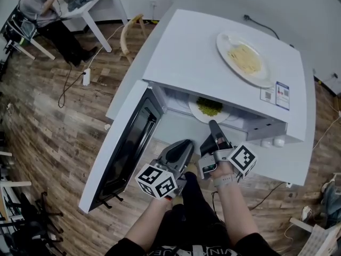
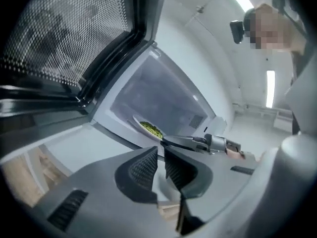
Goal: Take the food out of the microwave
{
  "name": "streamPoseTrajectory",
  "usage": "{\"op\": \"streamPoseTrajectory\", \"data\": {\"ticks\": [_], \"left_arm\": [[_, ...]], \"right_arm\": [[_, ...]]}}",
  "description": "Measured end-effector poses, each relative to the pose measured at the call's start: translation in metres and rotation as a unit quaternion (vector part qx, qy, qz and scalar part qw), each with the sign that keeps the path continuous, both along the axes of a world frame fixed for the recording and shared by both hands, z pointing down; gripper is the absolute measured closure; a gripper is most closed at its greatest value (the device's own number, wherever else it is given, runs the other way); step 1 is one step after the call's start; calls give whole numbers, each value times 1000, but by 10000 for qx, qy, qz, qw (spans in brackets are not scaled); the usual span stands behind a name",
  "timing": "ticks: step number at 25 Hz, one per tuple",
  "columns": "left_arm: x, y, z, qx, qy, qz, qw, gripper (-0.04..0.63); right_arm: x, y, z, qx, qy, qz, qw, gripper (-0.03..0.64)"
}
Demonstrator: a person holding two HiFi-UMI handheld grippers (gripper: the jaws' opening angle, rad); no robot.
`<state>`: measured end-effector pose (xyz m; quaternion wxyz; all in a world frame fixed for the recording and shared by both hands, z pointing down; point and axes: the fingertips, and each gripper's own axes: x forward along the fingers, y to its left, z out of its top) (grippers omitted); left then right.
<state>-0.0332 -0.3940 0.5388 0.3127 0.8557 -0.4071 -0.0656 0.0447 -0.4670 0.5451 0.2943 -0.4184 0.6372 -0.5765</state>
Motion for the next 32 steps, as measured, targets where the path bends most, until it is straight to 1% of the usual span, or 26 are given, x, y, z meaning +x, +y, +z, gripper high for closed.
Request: {"op": "streamPoseTrajectory", "data": {"ticks": [1,2,3,7,10,13,17,18,21,22,26,32], "left_arm": [[3,-2,2,-128,146,42,9998,544],[7,-4,3,-256,304,91,9992,497],[11,-7,4,-371,475,134,9981,488],[26,-16,4,-718,1150,237,9905,488],[36,-21,4,-931,1555,283,9830,486],[40,-26,2,-1015,1805,214,9781,488],[44,-33,0,-1062,2017,160,9735,499],[45,-33,1,-1106,2094,153,9714,517],[44,-30,7,-1373,2393,88,9612,532],[44,-28,10,-1449,2421,63,9594,535],[43,-29,10,-1357,2337,130,9627,538],[41,-27,9,-1351,2286,206,9639,538]], "right_arm": [[1,2,-1,6,-20,5,10000,568],[1,5,-2,19,-37,1,10000,569],[2,8,-3,36,-54,-12,10000,569],[5,21,-3,88,-111,-64,9999,569],[7,30,-4,140,-172,-81,9997,569],[9,38,-6,192,-177,-124,9996,569],[7,46,-7,265,-203,-193,9993,569],[7,47,-7,274,-195,-210,9992,569],[7,49,-7,292,-125,-260,9992,568],[8,49,-6,277,-108,-228,9993,568],[17,41,-1,168,-116,20,9998,565],[10,31,2,199,-121,-38,9997,563]]}}
